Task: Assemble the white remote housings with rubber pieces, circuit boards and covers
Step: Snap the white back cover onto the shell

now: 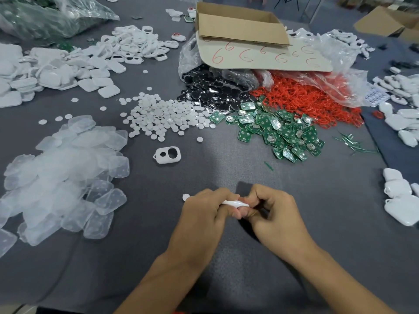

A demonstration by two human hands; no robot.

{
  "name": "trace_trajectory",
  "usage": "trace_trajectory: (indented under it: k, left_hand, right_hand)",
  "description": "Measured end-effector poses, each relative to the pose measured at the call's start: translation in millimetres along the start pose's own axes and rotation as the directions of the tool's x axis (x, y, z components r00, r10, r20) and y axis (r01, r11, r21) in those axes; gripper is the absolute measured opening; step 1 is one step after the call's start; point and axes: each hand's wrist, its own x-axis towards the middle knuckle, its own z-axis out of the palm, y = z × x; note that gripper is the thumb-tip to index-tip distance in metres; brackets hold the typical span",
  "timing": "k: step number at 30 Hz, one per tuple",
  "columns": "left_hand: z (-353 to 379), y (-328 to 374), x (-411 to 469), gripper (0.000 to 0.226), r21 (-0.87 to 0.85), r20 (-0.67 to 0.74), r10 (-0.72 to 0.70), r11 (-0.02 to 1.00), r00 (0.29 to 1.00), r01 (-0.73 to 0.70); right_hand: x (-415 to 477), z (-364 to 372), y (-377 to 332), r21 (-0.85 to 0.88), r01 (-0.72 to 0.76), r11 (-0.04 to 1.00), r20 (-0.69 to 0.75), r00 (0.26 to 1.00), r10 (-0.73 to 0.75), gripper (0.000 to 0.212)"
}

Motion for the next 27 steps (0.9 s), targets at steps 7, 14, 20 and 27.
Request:
trace_trajectory:
  k: [7, 14, 20, 27]
  left_hand:
    - [-9, 2, 1, 0.028, -0.238, -0.004, -0.135, 0.963, 0.991, 0.130]
    - [-1, 10, -9, 0.019, -0.189, -0.037, -0.200, 0.964, 0.979, 0.189]
    - [27, 21, 5, 0.032, 0.000, -0.035, -0.057, 0.998, 0.998, 0.057]
    - [143, 65, 29, 0.018, -0.019, 0.168, 0.227, 0.974, 0.959, -0.227]
  right_hand:
    - [-14, 7, 1, 0.169, -0.048, 0.984, -0.096, 0.993, 0.065, 0.025]
    - [-24, 9, -1, 0.167, -0.135, 0.977, -0.099, 0.983, 0.153, 0.022]
    - [-24, -5, 12, 0.108, -0.207, 0.972, -0.244, 0.943, 0.228, 0.022]
    - [-38, -73, 62, 0.028, -0.412, 0.911, -0.706, 0.637, 0.310, 0.010]
